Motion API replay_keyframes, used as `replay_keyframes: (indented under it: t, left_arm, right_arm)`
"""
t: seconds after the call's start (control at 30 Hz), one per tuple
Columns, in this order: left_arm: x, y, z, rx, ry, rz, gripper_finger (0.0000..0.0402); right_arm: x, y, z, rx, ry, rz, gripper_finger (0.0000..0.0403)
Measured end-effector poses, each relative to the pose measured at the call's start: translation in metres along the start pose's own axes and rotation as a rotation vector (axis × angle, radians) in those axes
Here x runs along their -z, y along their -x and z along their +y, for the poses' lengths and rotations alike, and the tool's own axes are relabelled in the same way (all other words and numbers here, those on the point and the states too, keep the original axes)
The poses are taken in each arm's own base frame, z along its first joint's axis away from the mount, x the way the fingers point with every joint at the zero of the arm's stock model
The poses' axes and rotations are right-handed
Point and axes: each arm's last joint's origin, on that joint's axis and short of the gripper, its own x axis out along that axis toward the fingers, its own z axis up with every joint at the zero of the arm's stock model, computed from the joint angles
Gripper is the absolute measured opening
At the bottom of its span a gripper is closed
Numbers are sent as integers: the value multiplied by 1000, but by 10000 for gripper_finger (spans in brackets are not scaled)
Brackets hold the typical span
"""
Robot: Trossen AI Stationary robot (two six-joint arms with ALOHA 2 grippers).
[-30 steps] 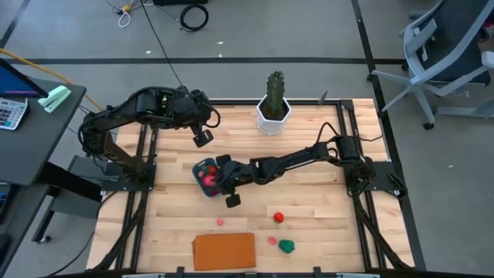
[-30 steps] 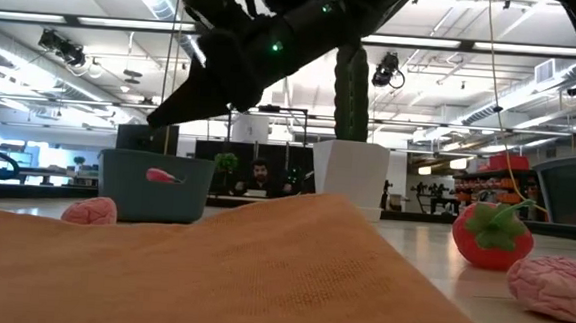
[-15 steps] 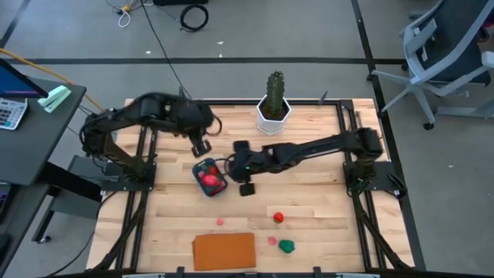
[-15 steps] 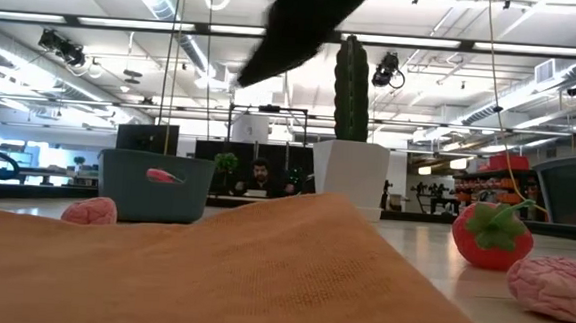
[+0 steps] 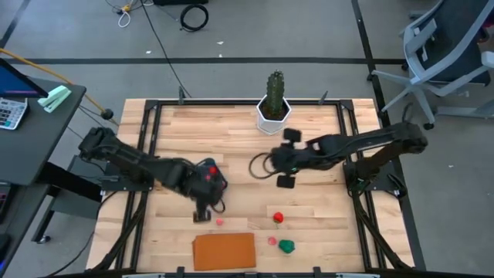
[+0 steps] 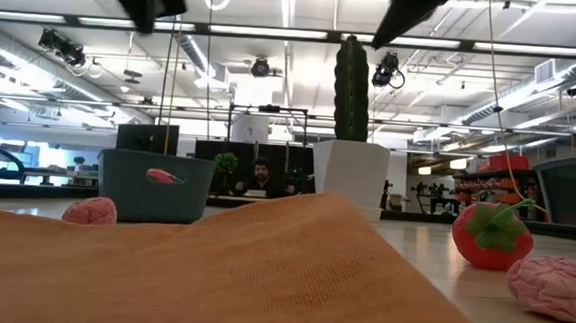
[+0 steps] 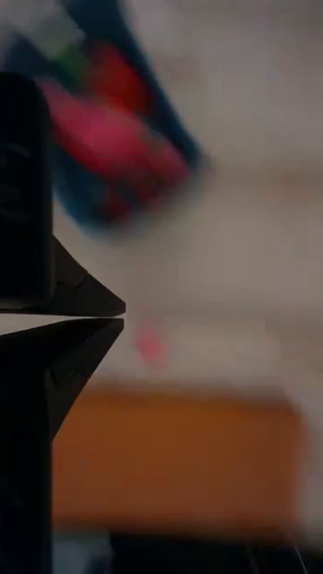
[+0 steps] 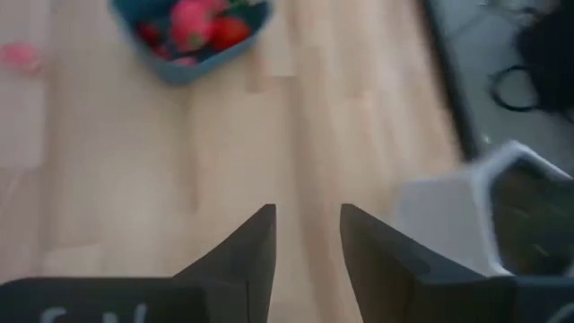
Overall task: Pick and placing Produce into tupperware
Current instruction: Put the peach into the blue bin
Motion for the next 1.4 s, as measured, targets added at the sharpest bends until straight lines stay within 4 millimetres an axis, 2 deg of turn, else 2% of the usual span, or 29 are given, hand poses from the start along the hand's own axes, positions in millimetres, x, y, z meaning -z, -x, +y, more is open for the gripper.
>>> replay_keyframes:
  t: [0.1,0.2,0.3,0.43,0.6,0.73,0.93,1.1,1.4]
  left_arm:
    - [2,-12,-22,114,-48,-126,15]
    - [10,-20,-30,143,-21,-140,18]
    - [22,-32,-28,119,39,-91,40]
    - [38,-50,-24,101,92,-59,90]
    - [50,-73,-21,150,111,-160,150]
    - [61,-88,-15,179,215,-192,177]
    - [77,-99,-10,159,367,-157,178]
    - [77,-105,-18,194,393,-181,168]
    - [81,-139,-29,198,429,-173,168]
  right_arm:
    - [11,14,-11,60,-105,-48,133]
    - [21,24,-18,82,-210,-104,133]
    - [31,25,-20,74,-244,-130,132]
    - [39,20,-15,57,-254,-165,132]
    - [43,12,-11,44,-266,-186,132]
    - [43,10,-11,42,-272,-194,132]
    - [44,13,-3,19,-260,-200,132]
    - [45,18,5,-12,-253,-207,132]
    - [49,26,21,-66,-232,-220,132]
